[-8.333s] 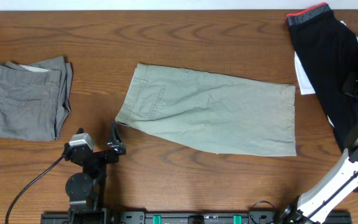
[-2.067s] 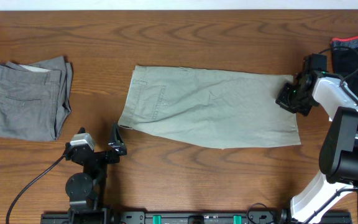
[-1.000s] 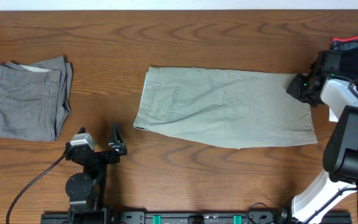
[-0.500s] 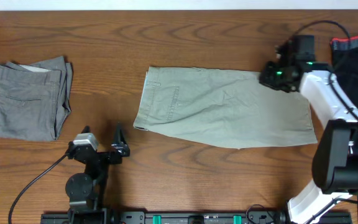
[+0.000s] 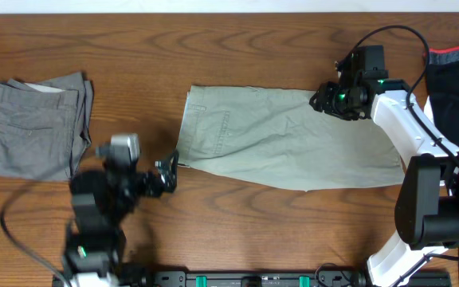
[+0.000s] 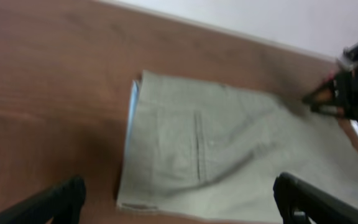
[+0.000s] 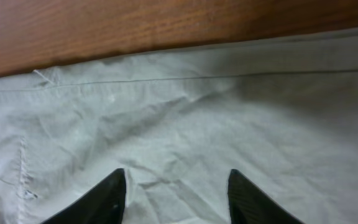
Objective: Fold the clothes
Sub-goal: 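Reach the left gripper to the khaki trousers' left end and grasp, then pull the khaki trousers' ends apart with both grippers to stretch flat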
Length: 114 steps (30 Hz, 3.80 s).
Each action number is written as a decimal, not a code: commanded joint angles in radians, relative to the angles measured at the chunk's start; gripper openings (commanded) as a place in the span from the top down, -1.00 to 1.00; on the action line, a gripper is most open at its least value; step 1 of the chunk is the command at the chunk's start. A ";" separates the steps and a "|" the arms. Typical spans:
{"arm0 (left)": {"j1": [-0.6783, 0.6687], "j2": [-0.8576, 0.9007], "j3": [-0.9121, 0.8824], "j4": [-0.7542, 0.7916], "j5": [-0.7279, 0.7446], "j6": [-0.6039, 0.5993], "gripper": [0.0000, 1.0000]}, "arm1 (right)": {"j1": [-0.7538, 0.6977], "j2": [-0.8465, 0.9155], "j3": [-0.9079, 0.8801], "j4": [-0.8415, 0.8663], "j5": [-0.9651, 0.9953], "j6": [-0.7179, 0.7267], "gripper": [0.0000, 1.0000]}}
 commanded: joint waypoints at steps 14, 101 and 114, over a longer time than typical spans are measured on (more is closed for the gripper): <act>-0.112 0.585 0.284 0.048 0.002 0.000 -0.96 | -0.001 -0.009 0.007 -0.047 -0.007 -0.046 -0.18; -0.264 0.930 0.283 -0.253 -0.200 -0.225 0.88 | -0.001 -0.009 0.007 -0.154 -0.040 -0.046 -0.11; -0.263 0.812 0.306 -0.229 -0.272 -0.164 -0.59 | -0.012 -0.014 0.019 -0.158 -0.042 -0.075 -0.19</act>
